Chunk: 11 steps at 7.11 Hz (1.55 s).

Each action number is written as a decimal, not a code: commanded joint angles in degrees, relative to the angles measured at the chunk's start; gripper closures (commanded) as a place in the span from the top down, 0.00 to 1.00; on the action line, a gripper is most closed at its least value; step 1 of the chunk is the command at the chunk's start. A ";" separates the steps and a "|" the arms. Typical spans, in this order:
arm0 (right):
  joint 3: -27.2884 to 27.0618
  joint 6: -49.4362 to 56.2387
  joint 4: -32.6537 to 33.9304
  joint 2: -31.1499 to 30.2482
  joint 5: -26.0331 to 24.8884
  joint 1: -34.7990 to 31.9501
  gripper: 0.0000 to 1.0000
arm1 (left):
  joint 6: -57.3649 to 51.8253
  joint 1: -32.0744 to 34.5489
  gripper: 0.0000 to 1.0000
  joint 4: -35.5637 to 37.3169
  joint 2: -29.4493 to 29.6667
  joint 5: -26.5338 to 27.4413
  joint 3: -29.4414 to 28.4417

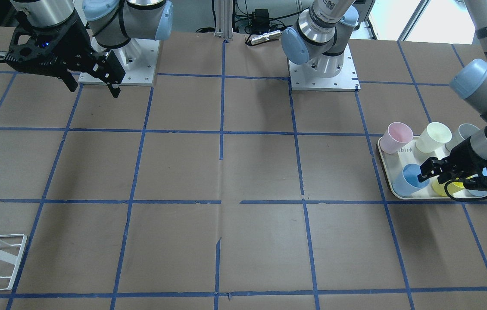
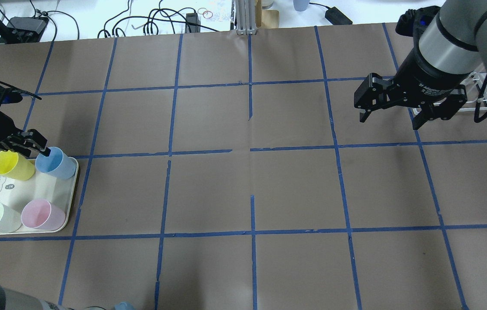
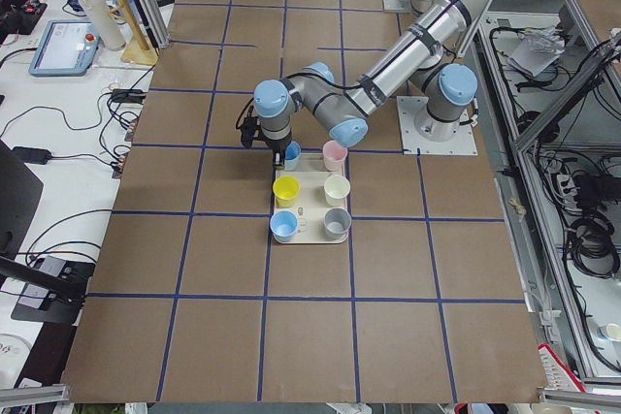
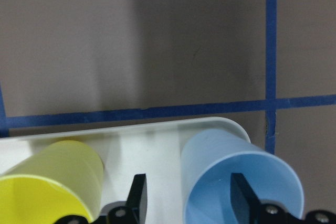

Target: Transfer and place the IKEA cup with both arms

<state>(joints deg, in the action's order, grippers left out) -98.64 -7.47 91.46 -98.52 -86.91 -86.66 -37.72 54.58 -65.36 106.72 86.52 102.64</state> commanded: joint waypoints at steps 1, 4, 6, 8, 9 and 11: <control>0.02 0.00 -0.31 0.09 -0.54 0.18 1.00 | 7.60 6.62 0.74 -13.05 -3.25 0.23 -9.59; -0.06 0.00 -0.31 0.09 -0.81 0.27 1.00 | 31.41 25.26 1.00 -19.01 -7.91 0.76 -16.50; -0.06 0.00 -0.40 0.00 -0.81 0.09 1.00 | 37.52 32.05 1.00 -28.44 -8.54 2.50 -23.93; -0.15 -0.18 -0.40 -0.35 -0.46 0.00 1.00 | 38.95 34.17 1.00 -31.93 -10.28 4.98 -25.66; -0.15 -0.09 -0.32 -0.53 -0.46 -0.08 1.00 | 38.69 34.88 1.00 -31.15 -12.65 4.19 -23.39; -0.06 0.00 -0.40 -0.27 -0.63 -0.08 1.00 | 37.99 34.54 1.00 -28.18 -13.64 4.19 -21.08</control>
<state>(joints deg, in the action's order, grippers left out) -98.73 -7.51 91.08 -98.91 -87.45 -86.73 0.64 89.20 -95.73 93.58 90.87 80.44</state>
